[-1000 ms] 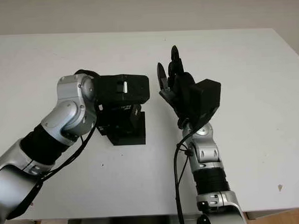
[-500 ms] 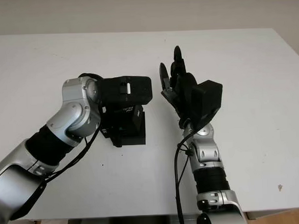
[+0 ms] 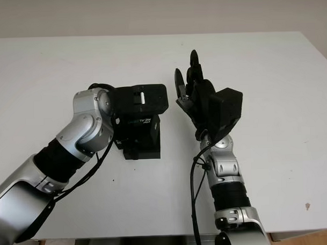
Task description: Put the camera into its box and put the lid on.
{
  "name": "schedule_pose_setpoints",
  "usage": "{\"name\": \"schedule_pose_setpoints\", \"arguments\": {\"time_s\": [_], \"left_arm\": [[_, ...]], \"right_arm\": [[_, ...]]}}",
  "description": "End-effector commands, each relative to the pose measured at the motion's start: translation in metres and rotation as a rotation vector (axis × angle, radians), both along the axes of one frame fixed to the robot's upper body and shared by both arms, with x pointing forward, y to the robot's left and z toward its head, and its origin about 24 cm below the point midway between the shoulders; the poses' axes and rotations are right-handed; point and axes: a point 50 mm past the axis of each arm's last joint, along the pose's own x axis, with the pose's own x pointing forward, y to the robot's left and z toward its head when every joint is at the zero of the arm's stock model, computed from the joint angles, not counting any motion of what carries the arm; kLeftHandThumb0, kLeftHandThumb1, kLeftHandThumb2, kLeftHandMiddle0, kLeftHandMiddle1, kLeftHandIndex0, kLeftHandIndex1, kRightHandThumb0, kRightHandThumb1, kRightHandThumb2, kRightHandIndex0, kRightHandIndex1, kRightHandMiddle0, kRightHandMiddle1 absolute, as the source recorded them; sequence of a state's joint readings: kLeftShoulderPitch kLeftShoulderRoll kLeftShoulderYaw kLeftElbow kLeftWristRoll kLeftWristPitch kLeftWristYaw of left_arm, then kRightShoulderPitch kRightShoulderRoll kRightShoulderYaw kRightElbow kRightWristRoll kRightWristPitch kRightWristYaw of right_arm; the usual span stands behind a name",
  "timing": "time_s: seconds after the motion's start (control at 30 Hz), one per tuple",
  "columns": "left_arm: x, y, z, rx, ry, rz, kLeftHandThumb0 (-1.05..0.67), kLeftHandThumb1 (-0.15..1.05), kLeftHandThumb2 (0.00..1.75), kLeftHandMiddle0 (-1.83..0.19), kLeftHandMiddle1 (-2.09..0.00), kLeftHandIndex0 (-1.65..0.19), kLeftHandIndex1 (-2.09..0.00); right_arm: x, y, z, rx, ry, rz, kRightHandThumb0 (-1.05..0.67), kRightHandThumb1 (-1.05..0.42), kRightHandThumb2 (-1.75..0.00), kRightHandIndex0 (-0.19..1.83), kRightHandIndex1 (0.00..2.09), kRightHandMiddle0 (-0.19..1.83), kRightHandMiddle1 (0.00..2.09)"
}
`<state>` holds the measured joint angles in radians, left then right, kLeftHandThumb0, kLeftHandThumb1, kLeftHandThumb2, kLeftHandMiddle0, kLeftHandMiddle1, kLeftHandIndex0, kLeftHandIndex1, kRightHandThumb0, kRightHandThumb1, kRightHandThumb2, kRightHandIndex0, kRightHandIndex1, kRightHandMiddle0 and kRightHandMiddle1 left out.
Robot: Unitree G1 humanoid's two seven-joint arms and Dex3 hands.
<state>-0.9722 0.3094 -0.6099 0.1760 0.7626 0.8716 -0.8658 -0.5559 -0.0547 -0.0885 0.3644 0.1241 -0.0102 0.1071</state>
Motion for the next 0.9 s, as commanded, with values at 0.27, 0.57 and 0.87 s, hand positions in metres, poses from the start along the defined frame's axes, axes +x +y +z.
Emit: {"name": "schedule_pose_setpoints", "arguments": {"time_s": [0.27,0.57,0.87], "left_arm": [[-0.005,-0.011,-0.013,0.003,0.034,-0.022,-0.15,1.05,0.27,-0.46,-2.09,0.19,-1.87],[-0.017,-0.019,-0.017,-0.057,0.150,0.012,-0.33,1.05,0.32,-0.43,-1.68,0.12,-1.57],[-0.035,-0.032,-0.010,-0.161,0.338,0.091,-0.56,1.05,0.50,0.14,-0.41,0.19,-0.34]], "right_arm": [[0.002,0.002,0.005,0.012,-0.032,0.000,-0.58,-1.05,-0.63,-0.19,0.00,-0.19,0.00],[0.004,0.002,0.004,0.008,-0.026,-0.011,-0.58,-1.05,-0.61,-0.19,0.00,-0.19,0.00],[0.003,-0.001,0.005,0.013,-0.039,-0.006,-0.57,-1.05,-0.61,-0.19,0.00,-0.19,0.00]]}}
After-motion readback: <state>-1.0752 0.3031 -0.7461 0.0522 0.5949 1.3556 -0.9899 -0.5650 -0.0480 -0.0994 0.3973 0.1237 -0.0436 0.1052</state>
